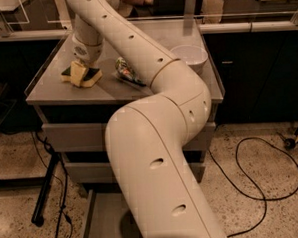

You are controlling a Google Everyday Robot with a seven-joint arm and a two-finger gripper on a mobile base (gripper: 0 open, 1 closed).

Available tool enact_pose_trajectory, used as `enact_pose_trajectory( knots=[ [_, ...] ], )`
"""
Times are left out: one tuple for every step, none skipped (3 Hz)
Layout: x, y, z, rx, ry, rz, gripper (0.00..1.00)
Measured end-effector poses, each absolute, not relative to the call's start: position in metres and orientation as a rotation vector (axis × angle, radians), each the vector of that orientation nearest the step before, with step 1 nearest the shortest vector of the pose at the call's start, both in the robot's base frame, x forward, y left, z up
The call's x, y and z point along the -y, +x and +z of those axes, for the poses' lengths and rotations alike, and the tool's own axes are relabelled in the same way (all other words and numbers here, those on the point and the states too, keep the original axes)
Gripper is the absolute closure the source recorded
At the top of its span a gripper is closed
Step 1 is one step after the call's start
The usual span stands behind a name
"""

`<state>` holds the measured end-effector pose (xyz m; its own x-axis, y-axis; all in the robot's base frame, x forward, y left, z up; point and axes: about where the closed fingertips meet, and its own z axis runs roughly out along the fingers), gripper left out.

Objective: Place sponge into bottom drawer

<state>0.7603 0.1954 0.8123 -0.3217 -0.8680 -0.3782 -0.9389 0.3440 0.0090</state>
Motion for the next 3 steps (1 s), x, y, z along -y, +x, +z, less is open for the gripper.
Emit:
enact_pose_trajectory(
  knots=[
    [-0.195, 0.760, 0.824, -2.305, -1.608, 0.326, 1.00],
    [-0.195, 0.760, 0.829, -2.305, -1.608, 0.326, 1.00],
    [-0.172, 0.758, 0.854, -2.198, -1.596, 0.358, 1.00]
  ],
)
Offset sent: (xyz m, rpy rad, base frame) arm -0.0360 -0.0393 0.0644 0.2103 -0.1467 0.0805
